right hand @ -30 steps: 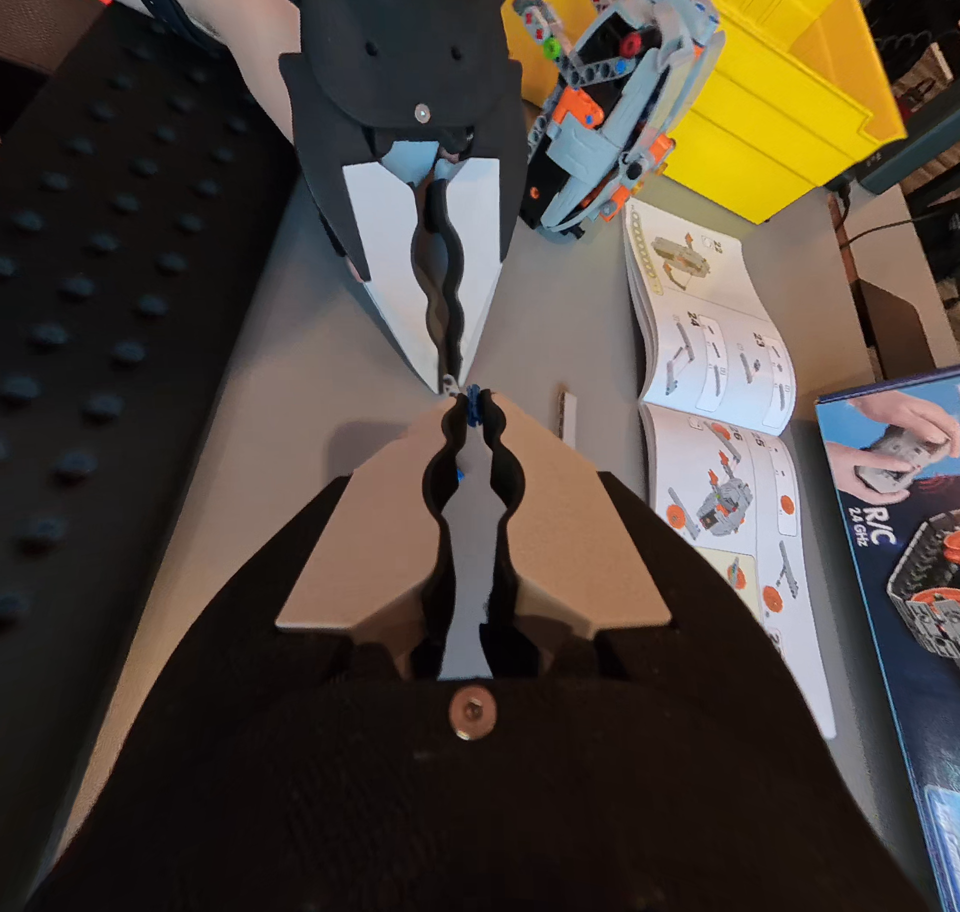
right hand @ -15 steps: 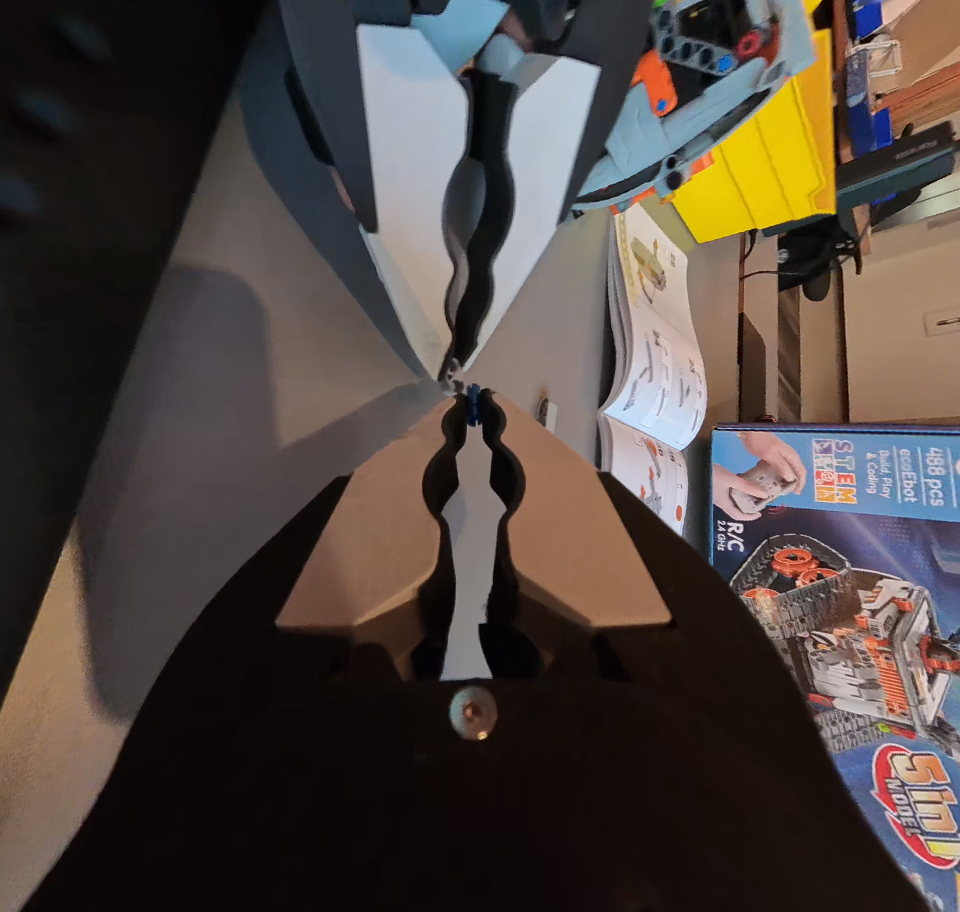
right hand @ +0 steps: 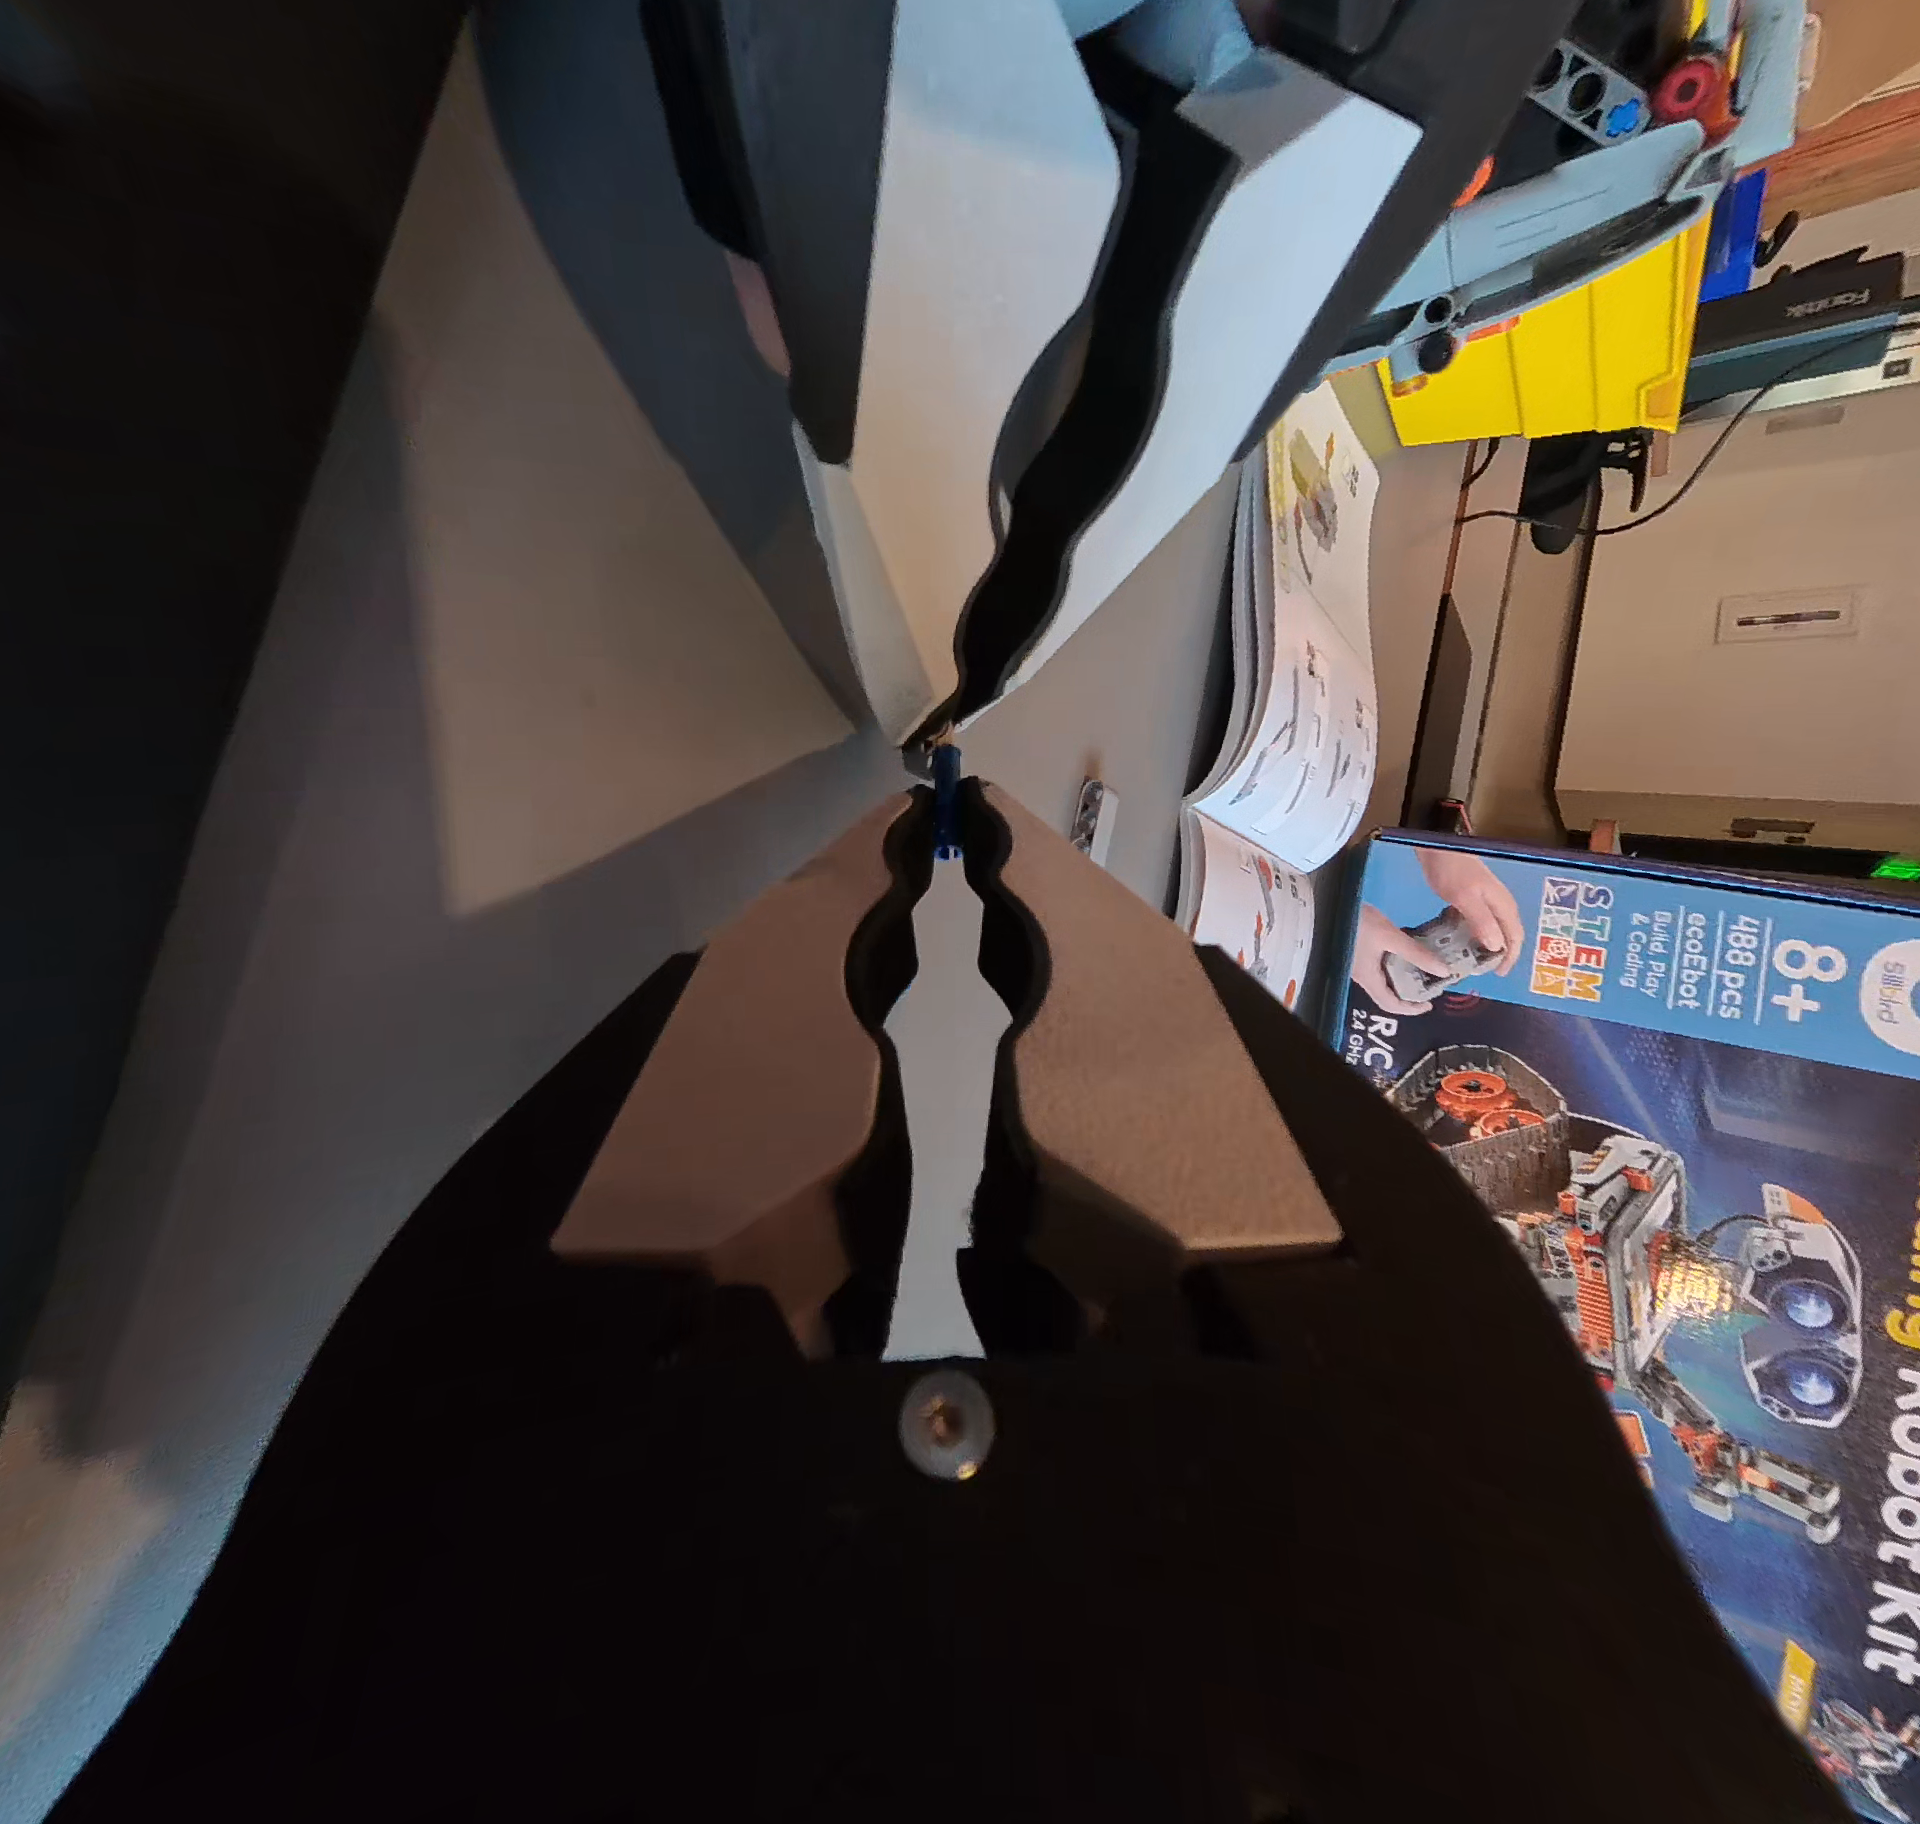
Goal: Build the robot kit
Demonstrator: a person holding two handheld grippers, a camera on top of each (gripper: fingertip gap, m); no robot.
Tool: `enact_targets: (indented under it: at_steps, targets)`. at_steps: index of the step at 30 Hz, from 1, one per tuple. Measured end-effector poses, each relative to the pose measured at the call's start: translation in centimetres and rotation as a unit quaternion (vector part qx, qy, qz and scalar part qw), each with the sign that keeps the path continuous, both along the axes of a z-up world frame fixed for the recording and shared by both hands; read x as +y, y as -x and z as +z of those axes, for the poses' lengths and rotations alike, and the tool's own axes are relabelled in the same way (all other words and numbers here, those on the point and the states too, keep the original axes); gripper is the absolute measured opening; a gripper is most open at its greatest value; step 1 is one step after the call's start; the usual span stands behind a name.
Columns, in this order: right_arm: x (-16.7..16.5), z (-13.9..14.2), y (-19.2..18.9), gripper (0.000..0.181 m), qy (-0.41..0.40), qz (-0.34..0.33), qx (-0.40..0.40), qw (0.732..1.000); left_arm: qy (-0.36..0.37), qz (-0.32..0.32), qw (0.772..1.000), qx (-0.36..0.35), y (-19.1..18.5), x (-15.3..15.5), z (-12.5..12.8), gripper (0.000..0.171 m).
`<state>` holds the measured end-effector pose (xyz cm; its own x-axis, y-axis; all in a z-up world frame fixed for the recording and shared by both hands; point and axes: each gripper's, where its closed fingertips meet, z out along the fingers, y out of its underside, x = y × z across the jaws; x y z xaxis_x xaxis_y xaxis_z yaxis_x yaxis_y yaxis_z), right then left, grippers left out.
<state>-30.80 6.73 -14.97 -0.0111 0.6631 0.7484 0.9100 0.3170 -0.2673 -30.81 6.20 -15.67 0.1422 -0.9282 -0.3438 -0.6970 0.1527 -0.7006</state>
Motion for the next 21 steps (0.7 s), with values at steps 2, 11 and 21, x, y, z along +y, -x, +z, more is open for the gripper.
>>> enact_targets:
  at_steps: [2, 11, 21]
  targets:
    - [0.05, -0.05, -0.08, 0.004, -0.001, -0.002, -0.003, 1.0, 0.002, 0.003, 1.0, -0.002, 0.01, 0.08, 0.05, 0.006]
    - [0.03, -0.27, -0.33, 0.004, -0.044, 0.0, -0.076, 0.996, -0.01, 0.002, 1.0, 0.013, -0.11, 0.1, -0.17, 0.006]
    - [-0.34, -0.39, 0.06, 0.004, -0.038, 0.041, -0.138, 0.989, 0.008, 0.001, 1.0, 0.016, -0.29, 0.14, -0.29, 0.005]
